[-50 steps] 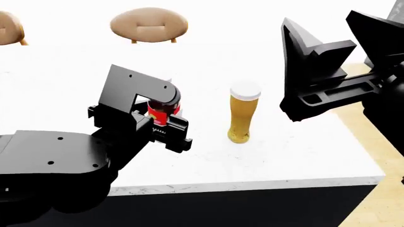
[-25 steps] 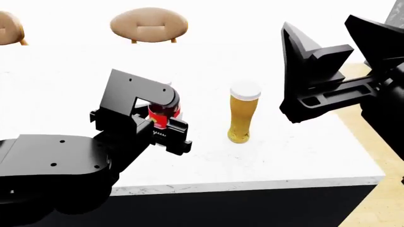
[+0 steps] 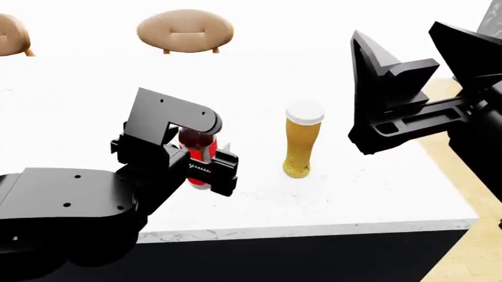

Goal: Move the drinks to the dining counter.

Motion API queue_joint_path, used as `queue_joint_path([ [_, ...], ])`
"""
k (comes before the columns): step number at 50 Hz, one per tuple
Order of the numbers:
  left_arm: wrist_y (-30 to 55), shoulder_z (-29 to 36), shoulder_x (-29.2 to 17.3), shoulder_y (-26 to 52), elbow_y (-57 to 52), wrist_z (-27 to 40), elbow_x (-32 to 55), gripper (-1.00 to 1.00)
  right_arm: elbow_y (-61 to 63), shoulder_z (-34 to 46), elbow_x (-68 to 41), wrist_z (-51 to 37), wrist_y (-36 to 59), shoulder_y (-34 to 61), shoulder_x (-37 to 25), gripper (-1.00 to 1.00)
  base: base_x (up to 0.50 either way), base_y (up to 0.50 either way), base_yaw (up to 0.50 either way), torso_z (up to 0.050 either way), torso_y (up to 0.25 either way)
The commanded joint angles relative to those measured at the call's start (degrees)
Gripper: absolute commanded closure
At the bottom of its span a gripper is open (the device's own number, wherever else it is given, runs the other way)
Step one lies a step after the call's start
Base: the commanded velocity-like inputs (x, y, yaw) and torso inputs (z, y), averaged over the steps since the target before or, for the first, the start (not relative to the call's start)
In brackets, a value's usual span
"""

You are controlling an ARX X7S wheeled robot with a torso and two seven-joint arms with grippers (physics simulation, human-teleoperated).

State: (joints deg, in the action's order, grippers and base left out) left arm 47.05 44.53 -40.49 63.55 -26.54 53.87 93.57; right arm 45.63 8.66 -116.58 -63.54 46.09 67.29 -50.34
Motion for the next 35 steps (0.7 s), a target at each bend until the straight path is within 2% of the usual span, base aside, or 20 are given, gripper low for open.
queue_joint_path([
  [1, 0.3, 0.0, -0.2, 0.6, -0.3, 0.6, 0.8, -1.00, 0.0, -0.2, 0.1, 0.2, -0.2, -0.4, -0.3, -1.00, 0.00, 0.00, 0.00, 0.000, 0.000],
  [7, 0.7, -1.3, -0.9, 3.5, -1.0, 2.6, 3.6, -1.00, 0.1, -0.7, 0.1, 0.4, -0.4, -0.9, -0.8, -1.00, 0.00, 0.00, 0.00, 0.000, 0.000],
  [16, 0.7, -5.7, -3.6, 11.7, -3.6, 8.0, 12.5, -1.00, 0.2, -1.0, -0.9, 0.0, -0.8, -0.3, -1.5, -1.00, 0.00, 0.00, 0.00, 0.000, 0.000],
  [35, -1.0, -10.8, -5.9, 23.0, -6.2, 13.1, 23.7, -1.00, 0.9, -1.6, -1.0, 0.2, -1.3, -1.2, -2.4, -1.00, 0.00, 0.00, 0.00, 0.000, 0.000],
])
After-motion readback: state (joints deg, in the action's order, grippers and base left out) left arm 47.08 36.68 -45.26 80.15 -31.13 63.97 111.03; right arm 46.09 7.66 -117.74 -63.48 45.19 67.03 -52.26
